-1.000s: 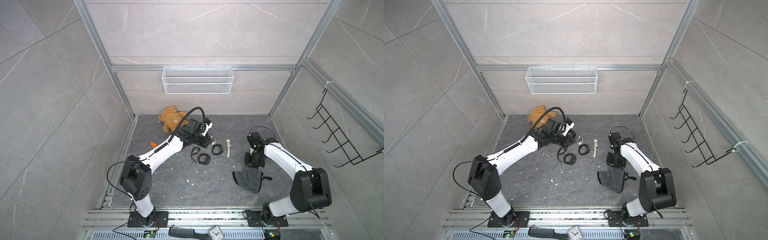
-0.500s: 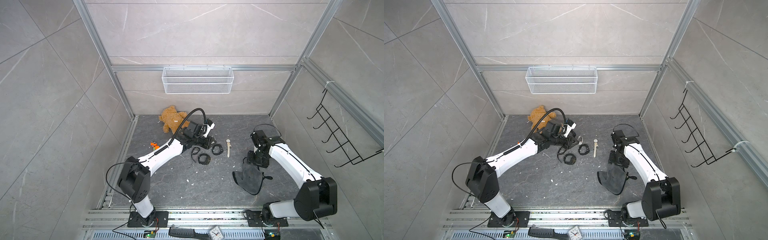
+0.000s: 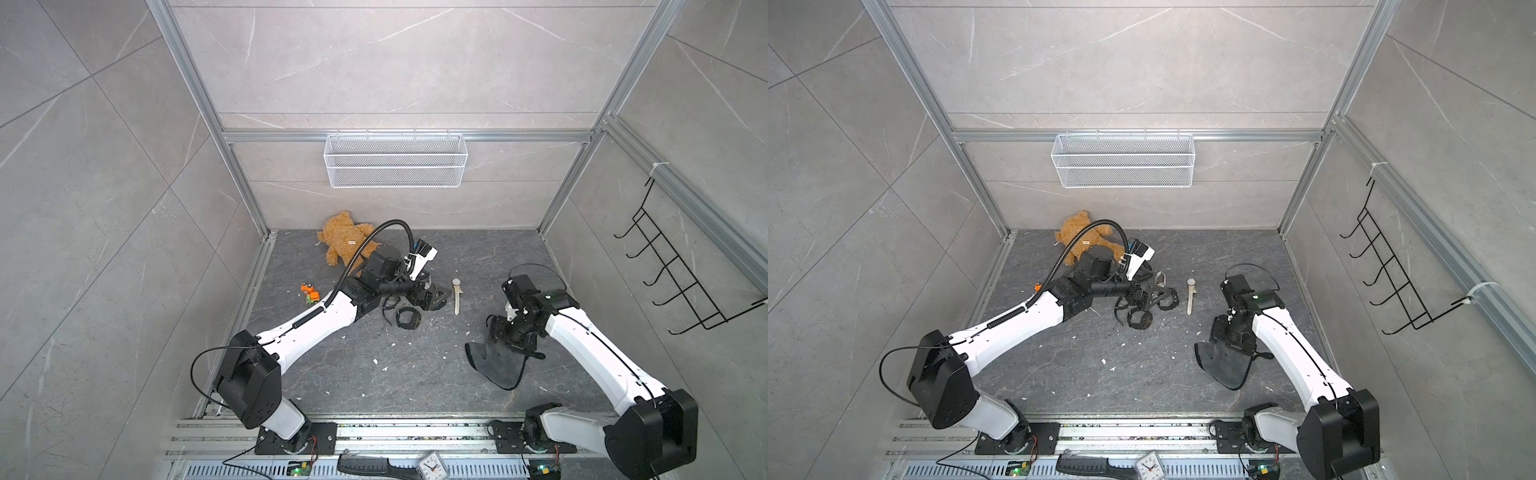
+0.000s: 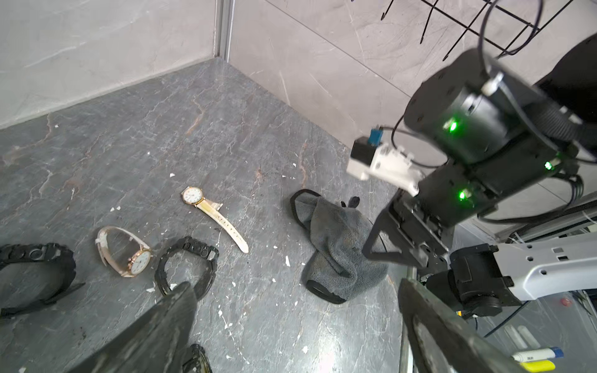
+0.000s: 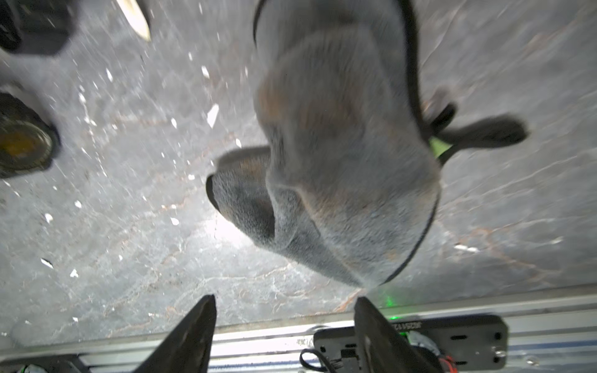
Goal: Wipe the watch dial
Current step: Place the cleaning item at the center of the board.
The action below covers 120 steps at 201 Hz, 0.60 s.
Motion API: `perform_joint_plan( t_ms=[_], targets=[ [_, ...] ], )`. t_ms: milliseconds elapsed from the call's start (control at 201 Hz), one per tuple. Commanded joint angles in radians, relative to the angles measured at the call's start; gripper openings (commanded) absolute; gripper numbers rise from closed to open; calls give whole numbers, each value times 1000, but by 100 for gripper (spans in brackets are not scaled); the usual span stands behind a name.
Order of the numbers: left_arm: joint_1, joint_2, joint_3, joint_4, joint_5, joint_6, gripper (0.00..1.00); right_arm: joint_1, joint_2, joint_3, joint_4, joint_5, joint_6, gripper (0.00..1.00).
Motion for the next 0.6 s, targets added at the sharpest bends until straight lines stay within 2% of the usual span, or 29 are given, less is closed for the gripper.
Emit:
perform_joint_plan(
  t_ms=[0, 40, 124, 224, 338, 523, 592],
  targets=[
    [-4, -51, -54, 102, -84, -35, 100, 19, -12, -44, 45, -53, 67, 69],
    [-3, -58, -57, 99, -99, -50, 100, 24, -9, -47, 47, -49, 70, 69],
    [-3, -57, -27, 56, -31, -66, 100, 27, -12, -43, 42, -29, 71, 69],
    [-4, -74, -71, 160, 26, -163, 100, 27, -5, -23, 31, -7, 59, 69],
    [-3, -99, -126, 217, -74, -299, 100, 27, 4, -7, 31, -1, 54, 69],
    [-3, -117, -114, 112, -170, -329, 100, 27, 18, 1, 35, 3, 48, 68],
    [-2, -116, -122, 103, -135, -319, 97, 28, 20, 3, 36, 4, 45, 68]
  ],
)
